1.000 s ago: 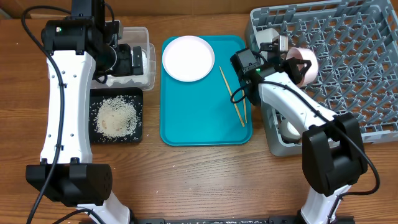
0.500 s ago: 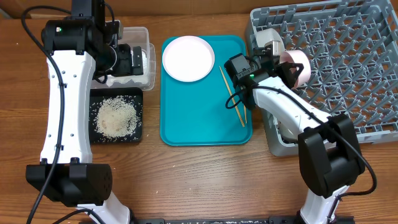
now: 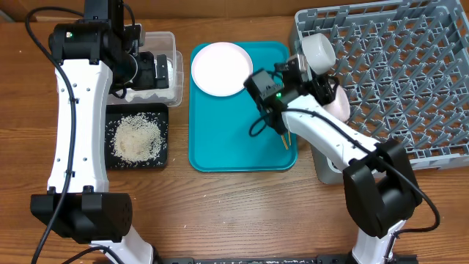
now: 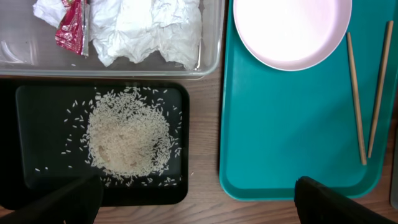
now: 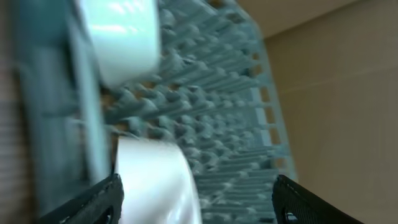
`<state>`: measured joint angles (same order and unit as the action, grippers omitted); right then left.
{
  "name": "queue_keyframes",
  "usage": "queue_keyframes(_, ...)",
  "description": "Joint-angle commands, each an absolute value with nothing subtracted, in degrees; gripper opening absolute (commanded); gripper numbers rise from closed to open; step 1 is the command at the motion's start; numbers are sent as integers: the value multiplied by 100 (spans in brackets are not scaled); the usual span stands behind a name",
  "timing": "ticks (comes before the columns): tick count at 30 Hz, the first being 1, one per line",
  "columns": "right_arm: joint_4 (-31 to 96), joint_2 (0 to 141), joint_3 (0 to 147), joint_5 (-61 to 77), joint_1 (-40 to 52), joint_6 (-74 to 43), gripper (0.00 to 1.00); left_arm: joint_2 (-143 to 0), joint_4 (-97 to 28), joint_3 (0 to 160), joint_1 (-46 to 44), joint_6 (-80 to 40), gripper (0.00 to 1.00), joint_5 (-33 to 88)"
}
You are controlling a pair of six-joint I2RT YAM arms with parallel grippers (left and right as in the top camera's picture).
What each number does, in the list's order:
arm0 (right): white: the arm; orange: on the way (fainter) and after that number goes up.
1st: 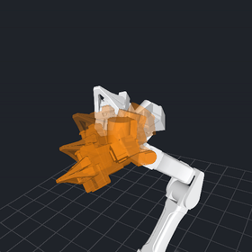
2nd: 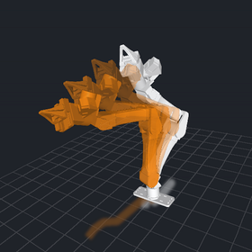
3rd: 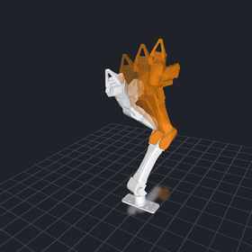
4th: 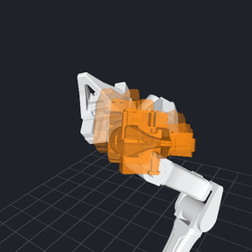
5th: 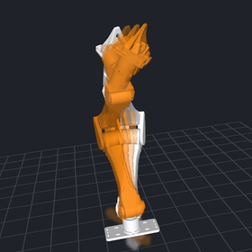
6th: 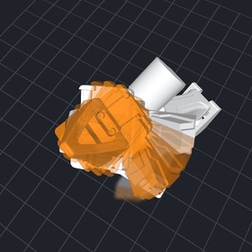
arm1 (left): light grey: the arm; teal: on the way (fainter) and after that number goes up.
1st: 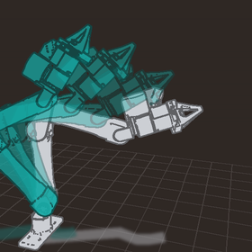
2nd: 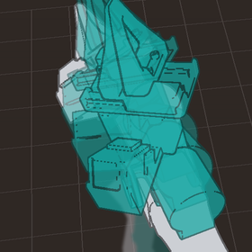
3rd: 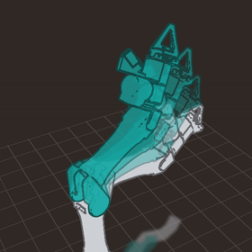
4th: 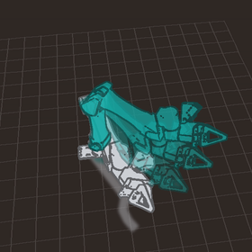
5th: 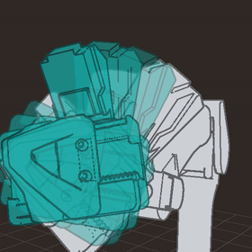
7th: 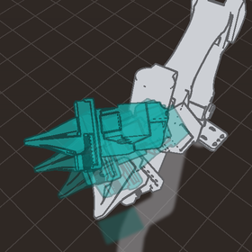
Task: Sort waste into correct bins and load items into the dishwasher
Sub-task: 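Grasp the rim of the large pink plate with the right gripper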
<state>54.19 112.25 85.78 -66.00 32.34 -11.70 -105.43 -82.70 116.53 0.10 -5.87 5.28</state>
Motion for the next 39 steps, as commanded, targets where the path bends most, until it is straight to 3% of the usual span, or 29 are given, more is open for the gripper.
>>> queue_keyframes(1, 5478, 10820, 9417, -4978, 3212, -1194, 78, -10433, -8248, 11738, -1, -580, 100, 491)
queue_keyframes(6, 5229, 10735, 10429, -2049, 3214, -1201, 87, -10433, -8246, 11738, -1, -580, 100, 491)
queue_keyframes(10, 4204, 10838, 10274, -561, 3175, -1712, 82, -10433, -8246, 11738, -1, -580, 100, 491)
queue_keyframes(17, 3752, 11751, 10228, -550, 3153, -3806, 67, -10433, -8246, 11738, -1, -580, 100, 491)
queue_keyframes(22, 3789, 12368, 10228, -792, 3153, -4801, 63, -10433, -8246, 11738, -1, -580, 100, 491)
queue_keyframes(39, 3701, 13343, 10228, -934, 3153, -4976, 50, -10433, -8246, 11738, -1, -580, 100, 491)
